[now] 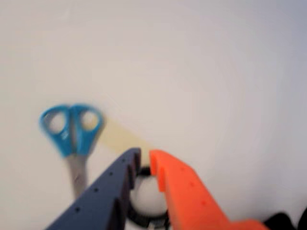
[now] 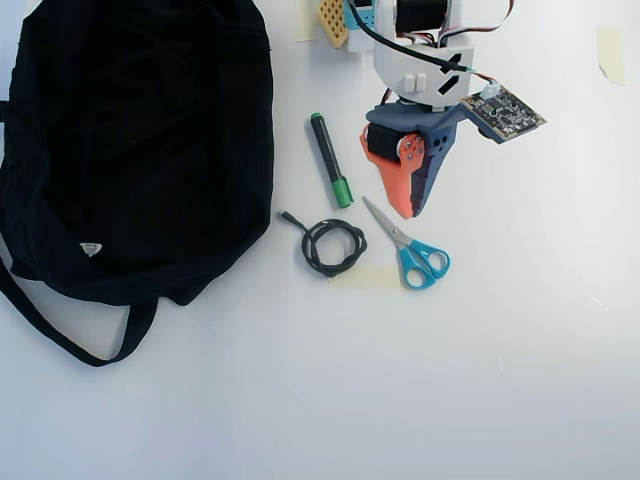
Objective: Put the bike light into the black bag
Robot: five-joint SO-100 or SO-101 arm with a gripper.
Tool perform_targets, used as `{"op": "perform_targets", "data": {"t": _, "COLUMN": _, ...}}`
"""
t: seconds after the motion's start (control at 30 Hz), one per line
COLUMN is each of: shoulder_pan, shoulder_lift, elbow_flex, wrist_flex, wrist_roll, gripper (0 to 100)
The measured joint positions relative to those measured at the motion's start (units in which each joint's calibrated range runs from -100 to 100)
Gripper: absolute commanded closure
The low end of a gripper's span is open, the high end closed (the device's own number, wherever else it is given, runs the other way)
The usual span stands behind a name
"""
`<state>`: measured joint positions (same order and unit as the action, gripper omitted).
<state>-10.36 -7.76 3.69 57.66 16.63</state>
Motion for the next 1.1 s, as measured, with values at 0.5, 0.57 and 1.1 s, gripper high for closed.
{"op": "perform_targets", "data": {"t": 0.5, "shoulder_pan": -5.66, "shoulder_lift": -0.08, "elbow_flex": -3.46, "wrist_flex": 32.55, "wrist_roll": 0.54, "gripper": 98}}
{"op": "perform_targets", "data": {"t": 0.57, "shoulder_pan": -6.10, "shoulder_lift": -0.08, "elbow_flex": -3.46, "wrist_flex": 34.35, "wrist_roll": 1.47, "gripper": 98}}
{"op": "perform_targets", "data": {"t": 1.1, "shoulder_pan": -4.92, "shoulder_lift": -0.17, "elbow_flex": 9.04, "wrist_flex": 28.94, "wrist_roll": 8.01, "gripper": 97}}
